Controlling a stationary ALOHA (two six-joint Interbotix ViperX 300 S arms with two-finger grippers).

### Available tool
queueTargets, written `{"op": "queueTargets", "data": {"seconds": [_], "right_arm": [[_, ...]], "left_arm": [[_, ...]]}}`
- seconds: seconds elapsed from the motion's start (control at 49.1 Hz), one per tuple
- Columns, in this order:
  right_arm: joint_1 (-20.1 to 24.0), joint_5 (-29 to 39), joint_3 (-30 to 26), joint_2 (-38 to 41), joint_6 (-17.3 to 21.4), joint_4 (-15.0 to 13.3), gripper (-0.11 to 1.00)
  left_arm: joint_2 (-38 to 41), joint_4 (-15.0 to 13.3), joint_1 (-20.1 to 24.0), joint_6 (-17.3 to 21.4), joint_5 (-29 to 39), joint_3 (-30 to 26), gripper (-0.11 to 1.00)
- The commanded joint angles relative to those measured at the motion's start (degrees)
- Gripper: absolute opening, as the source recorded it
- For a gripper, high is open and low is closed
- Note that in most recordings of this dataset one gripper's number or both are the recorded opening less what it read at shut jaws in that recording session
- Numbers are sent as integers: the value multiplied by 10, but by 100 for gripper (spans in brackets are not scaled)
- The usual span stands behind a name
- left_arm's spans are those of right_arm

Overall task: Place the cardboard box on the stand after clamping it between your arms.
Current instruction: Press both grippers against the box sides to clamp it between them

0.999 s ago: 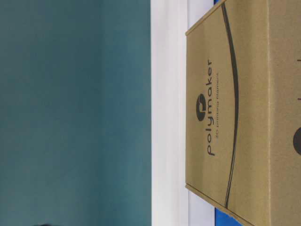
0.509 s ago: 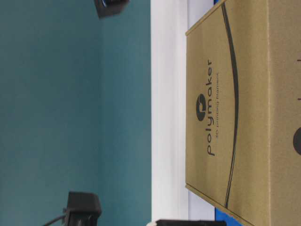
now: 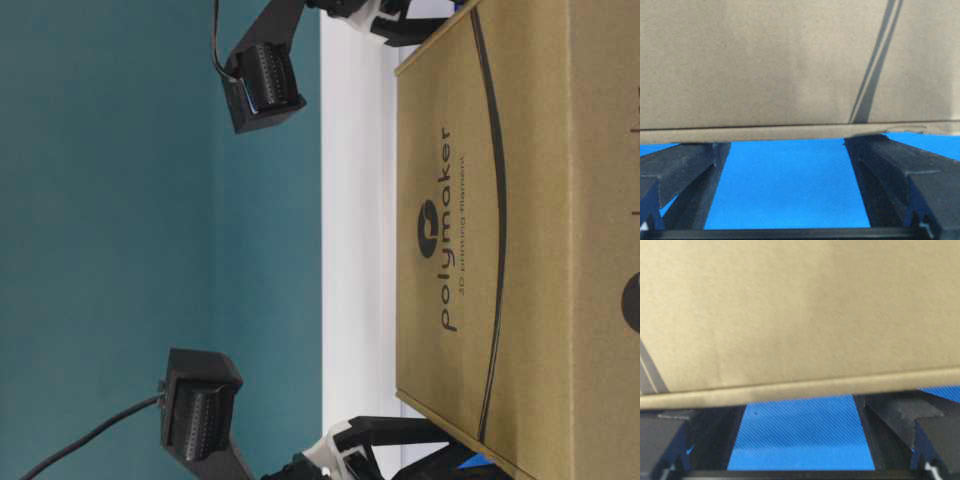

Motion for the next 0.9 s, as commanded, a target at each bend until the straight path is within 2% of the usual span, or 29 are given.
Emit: {"op": "queueTargets", "data": {"seconds": [0.0, 0.265, 0.591, 0.754, 0.876], "right_arm": [[3, -11, -14, -5, -2, -1, 99], [2, -43, -13, -7, -10, -1, 99], [-4, -44, -18, -15, -22, -1, 99], [-4, -20, -35, -44, -28, 3, 98], [-4, 39, -68, -81, -29, 4, 99]], "left_arm": [[2, 1, 1, 3, -4, -11, 88], [2, 2, 1, 2, -4, -11, 88], [-1, 2, 1, -2, 0, -34, 88], [-22, 2, 1, -2, 35, -72, 88], [-47, 2, 1, -2, 94, -113, 88]]}}
